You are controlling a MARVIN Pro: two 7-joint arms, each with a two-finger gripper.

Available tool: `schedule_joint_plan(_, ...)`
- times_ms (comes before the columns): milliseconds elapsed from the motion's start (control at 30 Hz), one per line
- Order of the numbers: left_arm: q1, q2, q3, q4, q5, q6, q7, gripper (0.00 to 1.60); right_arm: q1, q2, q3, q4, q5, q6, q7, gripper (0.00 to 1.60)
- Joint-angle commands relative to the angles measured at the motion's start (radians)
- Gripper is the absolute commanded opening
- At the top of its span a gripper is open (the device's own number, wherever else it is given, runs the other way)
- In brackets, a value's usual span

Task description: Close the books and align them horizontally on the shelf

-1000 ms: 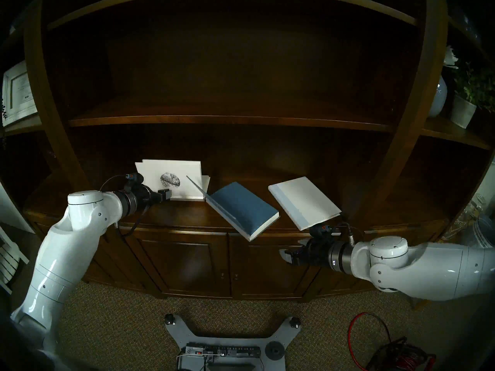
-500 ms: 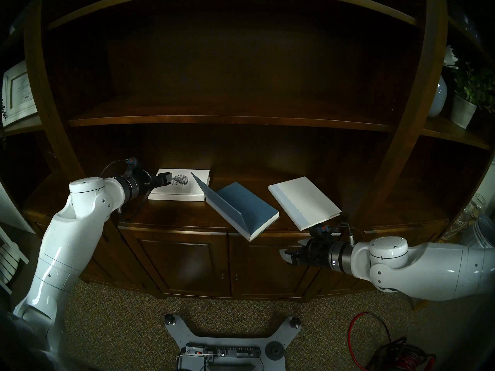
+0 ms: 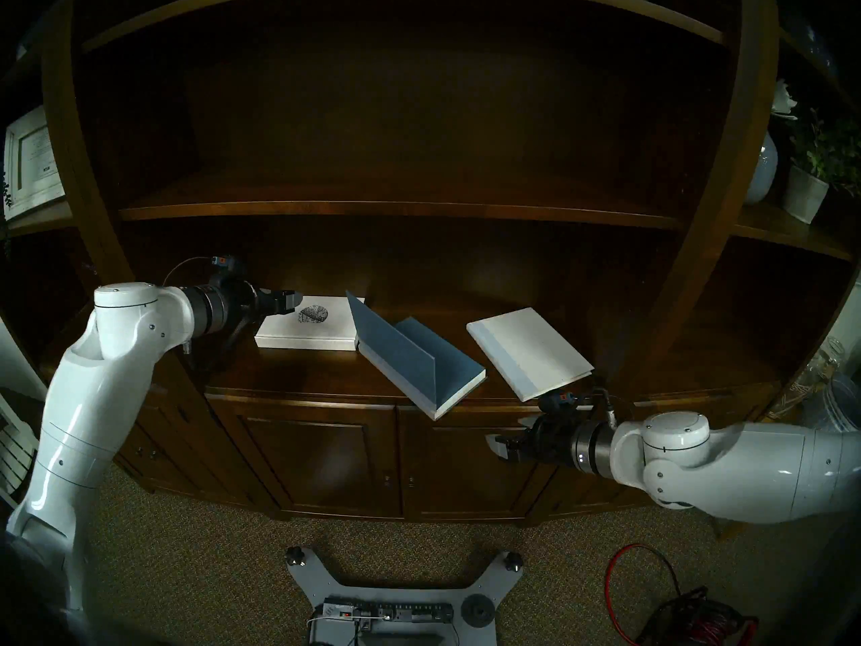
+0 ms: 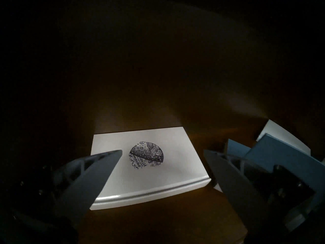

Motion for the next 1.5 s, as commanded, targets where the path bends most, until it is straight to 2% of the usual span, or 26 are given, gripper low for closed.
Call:
schedule_joint_plan(0,0.111,0.11,-0.056,-0.1,-0.018,0.064,-0.086,1.6,0.019,-0.001,0.019,-0.001,0.0,-0.005,0.0,1.6)
schedule_joint_plan(67,0.151,0.128,-0.059,-0.131,-0.027,0.095,-0.12,1.6,0.019,-0.001,0.019,-0.001,0.0,-0.005,0.0,1.6)
schedule_joint_plan(100,0.151,0.128,-0.059,-0.131,-0.027,0.095,-0.12,1.6,0.019,-0.001,0.019,-0.001,0.0,-0.005,0.0,1.6)
schedule_joint_plan(133,0.185,0.138,-0.073,-0.152,-0.029,0.1,-0.135,1.6,0.019,-0.001,0.019,-0.001,0.0,-0.005,0.0,1.6)
schedule_joint_plan(300,0.256,0.159,-0.083,-0.218,-0.025,0.103,-0.187,1.6,0.02,0.0,0.019,-0.001,0.0,-0.005,0.0,1.6)
schedule_joint_plan(433,0.314,0.158,-0.104,-0.266,-0.015,0.057,-0.216,1.6,0.021,0.0,0.02,-0.002,0.0,-0.005,0.0,1.6)
schedule_joint_plan(467,0.36,0.155,-0.131,-0.302,-0.01,0.036,-0.211,1.6,0.021,0.0,0.02,-0.002,0.001,-0.005,0.0,1.6)
schedule_joint_plan(500,0.331,0.151,-0.109,-0.279,-0.011,0.029,-0.229,1.6,0.021,0.0,0.02,-0.002,0.001,-0.005,0.0,1.6)
schedule_joint_plan(633,0.411,0.125,-0.146,-0.343,0.002,-0.033,-0.213,1.6,0.021,0.0,0.02,-0.002,0.001,-0.005,0.0,1.6)
schedule_joint_plan(833,0.446,0.115,-0.084,-0.358,0.051,-0.108,-0.225,1.6,0.021,0.0,0.02,-0.002,0.001,-0.005,0.0,1.6)
schedule_joint_plan(967,0.451,0.117,-0.003,-0.353,0.114,-0.163,-0.212,1.6,0.021,0.0,0.02,-0.002,0.001,-0.005,0.0,1.6)
schedule_joint_plan(1233,0.427,0.144,0.13,-0.332,0.251,-0.277,-0.234,1.6,0.021,0.0,0.02,-0.002,0.001,-0.005,0.0,1.6)
schedule_joint_plan(1467,0.354,0.112,0.238,-0.294,0.332,-0.303,-0.228,1.6,0.021,0.0,0.02,-0.002,0.001,-0.005,0.0,1.6)
